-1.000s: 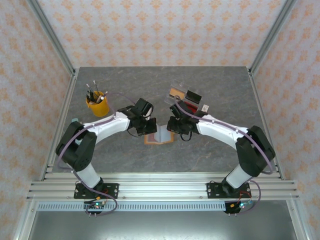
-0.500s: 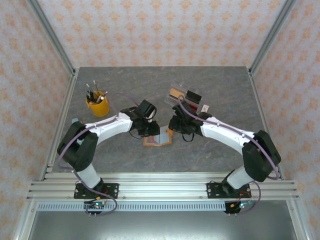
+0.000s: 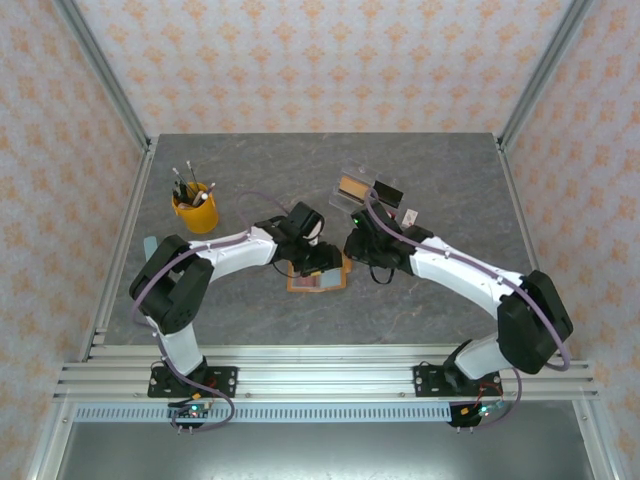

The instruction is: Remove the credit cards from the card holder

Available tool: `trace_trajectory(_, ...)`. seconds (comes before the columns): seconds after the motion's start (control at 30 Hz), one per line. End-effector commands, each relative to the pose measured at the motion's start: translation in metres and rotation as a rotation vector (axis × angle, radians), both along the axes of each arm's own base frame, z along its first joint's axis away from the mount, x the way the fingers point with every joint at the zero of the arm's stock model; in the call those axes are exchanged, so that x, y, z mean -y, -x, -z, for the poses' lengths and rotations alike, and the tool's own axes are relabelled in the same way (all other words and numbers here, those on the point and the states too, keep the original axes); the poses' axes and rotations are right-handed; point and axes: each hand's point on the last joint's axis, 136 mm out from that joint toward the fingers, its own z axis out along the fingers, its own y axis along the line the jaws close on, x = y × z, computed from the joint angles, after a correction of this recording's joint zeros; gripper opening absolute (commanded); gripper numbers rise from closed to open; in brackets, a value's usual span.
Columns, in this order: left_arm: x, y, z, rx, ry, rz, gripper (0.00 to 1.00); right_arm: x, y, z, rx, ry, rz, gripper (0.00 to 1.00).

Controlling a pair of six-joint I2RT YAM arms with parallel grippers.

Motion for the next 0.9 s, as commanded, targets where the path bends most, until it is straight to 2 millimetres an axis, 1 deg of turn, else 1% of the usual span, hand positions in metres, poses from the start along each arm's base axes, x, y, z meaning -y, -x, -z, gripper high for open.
trace_trajectory(0.0, 0.017, -0.007, -0.008, 0.018, 0.050, 0.011, 0.62, 0.018, 0.002, 0.001, 0.009, 0.053, 0.039, 0.28)
trace_trajectory(0.13, 0.017, -0.009, 0.003, 0.004, 0.031, -0.004, 0.68, 0.019, 0.003, 0.002, 0.006, 0.057, 0.037, 0.27)
trace_trajectory(0.17, 0.016, -0.010, 0.006, 0.004, 0.023, -0.014, 0.70, 0.018, 0.003, 0.003, 0.004, 0.054, 0.032, 0.27)
trace_trajectory(0.23, 0.015, -0.012, 0.008, 0.006, 0.016, -0.029, 0.74, 0.017, 0.004, 0.003, 0.000, 0.047, 0.026, 0.27)
trace_trajectory(0.3, 0.012, -0.014, 0.005, 0.017, 0.010, -0.043, 0.78, 0.016, 0.005, 0.002, -0.001, 0.043, 0.017, 0.27)
trace_trajectory(0.43, 0.005, -0.016, -0.011, 0.057, 0.000, -0.058, 0.88, 0.010, 0.006, -0.005, 0.005, 0.023, -0.010, 0.27)
trace_trajectory(0.47, 0.001, -0.016, -0.015, 0.065, -0.005, -0.064, 0.90, 0.008, 0.005, -0.007, 0.005, 0.016, -0.017, 0.28)
trace_trajectory(0.5, -0.003, -0.017, -0.020, 0.076, -0.006, -0.074, 0.98, 0.006, 0.006, -0.009, 0.005, 0.009, -0.026, 0.28)
trace_trajectory(0.53, -0.008, -0.017, -0.023, 0.084, -0.007, -0.084, 1.00, 0.003, 0.005, -0.010, 0.005, 0.003, -0.033, 0.28)
trace_trajectory(0.63, -0.026, -0.016, -0.028, 0.094, -0.017, -0.118, 1.00, -0.005, 0.005, -0.015, 0.010, -0.005, -0.054, 0.28)
trace_trajectory(0.77, -0.058, -0.015, -0.034, 0.104, -0.037, -0.177, 1.00, -0.019, 0.006, -0.020, 0.019, 0.014, -0.086, 0.28)
trace_trajectory(0.87, -0.083, -0.013, -0.034, 0.102, -0.060, -0.222, 1.00, -0.031, 0.007, -0.018, 0.016, 0.049, -0.110, 0.28)
